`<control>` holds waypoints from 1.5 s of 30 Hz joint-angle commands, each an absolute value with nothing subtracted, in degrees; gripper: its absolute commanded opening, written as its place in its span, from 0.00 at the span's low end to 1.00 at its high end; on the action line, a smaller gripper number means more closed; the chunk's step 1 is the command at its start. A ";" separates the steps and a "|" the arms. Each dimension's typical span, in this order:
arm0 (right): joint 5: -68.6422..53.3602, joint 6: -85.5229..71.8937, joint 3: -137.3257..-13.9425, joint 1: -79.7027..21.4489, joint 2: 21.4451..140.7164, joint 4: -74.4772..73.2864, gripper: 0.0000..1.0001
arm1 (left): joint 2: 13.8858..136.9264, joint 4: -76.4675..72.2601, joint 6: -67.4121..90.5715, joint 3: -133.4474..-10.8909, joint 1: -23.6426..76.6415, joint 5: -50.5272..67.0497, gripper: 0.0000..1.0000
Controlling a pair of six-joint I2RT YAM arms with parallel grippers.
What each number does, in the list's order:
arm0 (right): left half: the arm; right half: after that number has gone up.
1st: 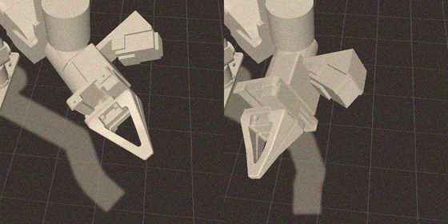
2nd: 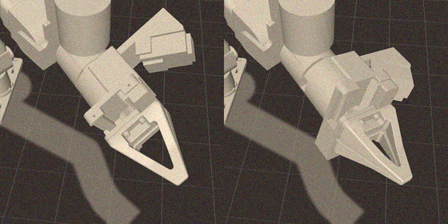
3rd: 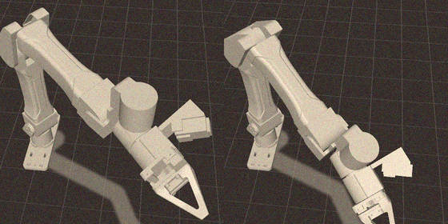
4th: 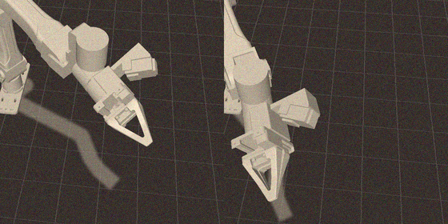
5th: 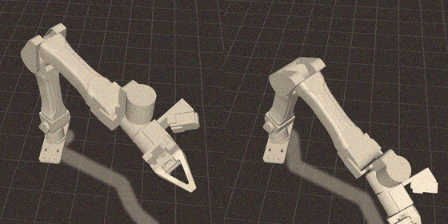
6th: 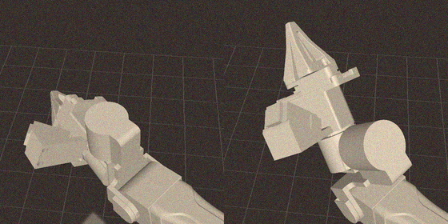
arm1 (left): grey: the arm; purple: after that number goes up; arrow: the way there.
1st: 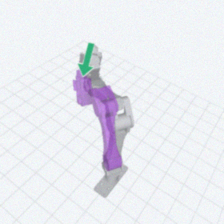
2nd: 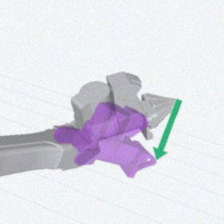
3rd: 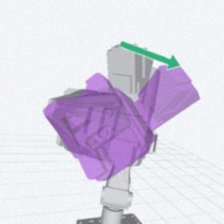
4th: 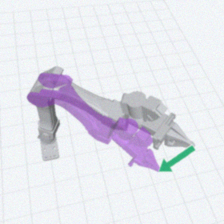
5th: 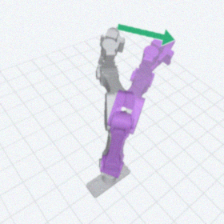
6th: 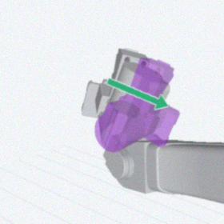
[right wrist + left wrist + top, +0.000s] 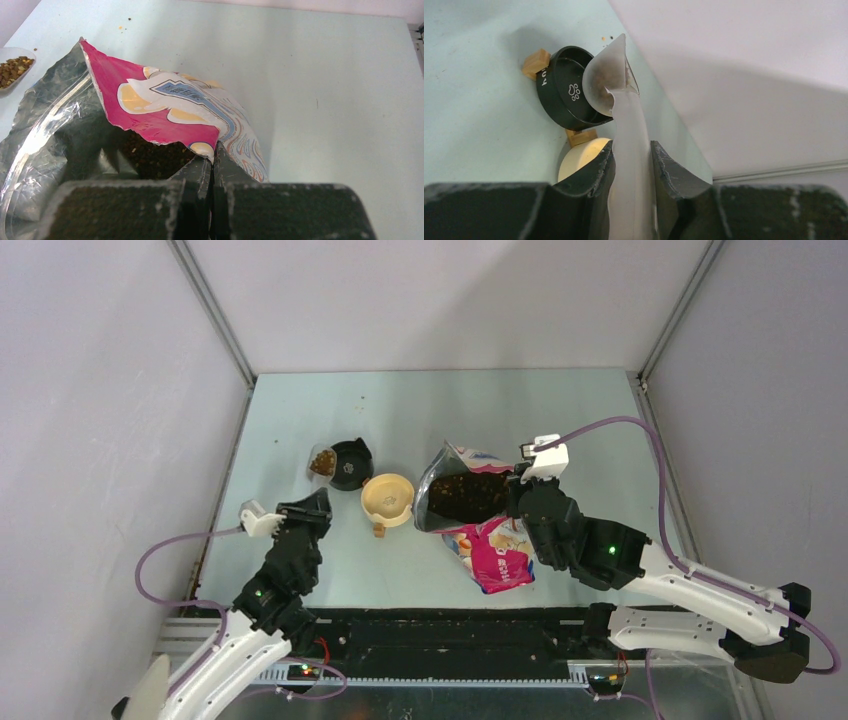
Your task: Serve the pet food
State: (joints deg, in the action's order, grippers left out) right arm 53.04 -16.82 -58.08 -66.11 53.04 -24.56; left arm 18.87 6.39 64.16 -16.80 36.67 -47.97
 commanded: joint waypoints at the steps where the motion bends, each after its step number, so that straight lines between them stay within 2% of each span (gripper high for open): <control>1: 56.91 -16.84 -60.59 -67.32 49.93 -15.73 0.00 | 20.55 1.13 64.54 -16.11 32.74 -43.35 0.00; 16: 57.67 -18.93 -60.56 -67.17 49.75 -19.02 0.00 | 30.56 -4.03 64.92 -16.41 22.26 -30.48 0.00; 45: 58.62 -23.99 -60.62 -65.63 49.22 -26.33 0.00 | 46.90 3.73 58.06 -28.60 16.80 -23.11 0.00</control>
State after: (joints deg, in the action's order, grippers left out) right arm 55.29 -22.33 -58.08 -65.43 51.75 -28.64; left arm 46.09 3.62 60.84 -24.93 17.37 -24.47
